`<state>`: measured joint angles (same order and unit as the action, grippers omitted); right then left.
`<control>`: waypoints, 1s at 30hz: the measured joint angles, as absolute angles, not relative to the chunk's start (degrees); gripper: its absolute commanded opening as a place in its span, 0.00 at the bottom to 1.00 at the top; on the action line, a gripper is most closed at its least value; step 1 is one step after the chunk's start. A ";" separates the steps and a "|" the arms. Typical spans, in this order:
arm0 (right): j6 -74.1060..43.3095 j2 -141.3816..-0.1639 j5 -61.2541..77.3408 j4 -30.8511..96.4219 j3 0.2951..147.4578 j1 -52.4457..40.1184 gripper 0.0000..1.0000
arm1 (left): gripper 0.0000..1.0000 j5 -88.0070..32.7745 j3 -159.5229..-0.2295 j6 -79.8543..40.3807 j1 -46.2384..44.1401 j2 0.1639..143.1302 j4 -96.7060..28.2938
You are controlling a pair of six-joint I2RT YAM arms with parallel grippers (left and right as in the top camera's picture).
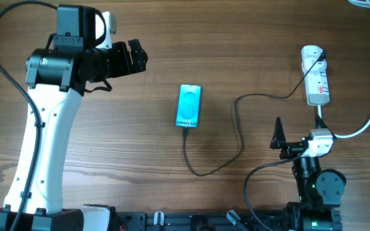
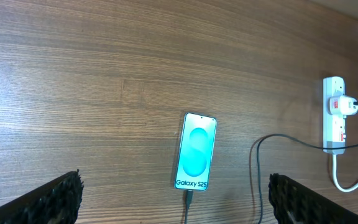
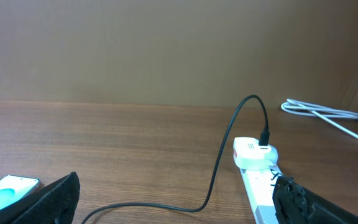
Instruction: Plug charger to phone and switch on socket
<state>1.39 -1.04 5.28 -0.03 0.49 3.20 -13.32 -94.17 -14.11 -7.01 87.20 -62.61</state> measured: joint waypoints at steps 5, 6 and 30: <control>1.39 -1.04 5.28 -0.03 0.49 3.20 1.00 | 1.00 -13.32 -94.17 -14.11 -7.01 87.20 -62.61; 1.39 -1.04 5.28 -0.03 0.49 3.20 1.00 | 1.00 -13.32 -94.17 -14.11 -7.01 87.20 -62.61; 1.39 -0.95 5.26 -0.01 0.45 3.20 1.00 | 1.00 -3.20 -81.06 -11.60 -6.94 71.57 -56.84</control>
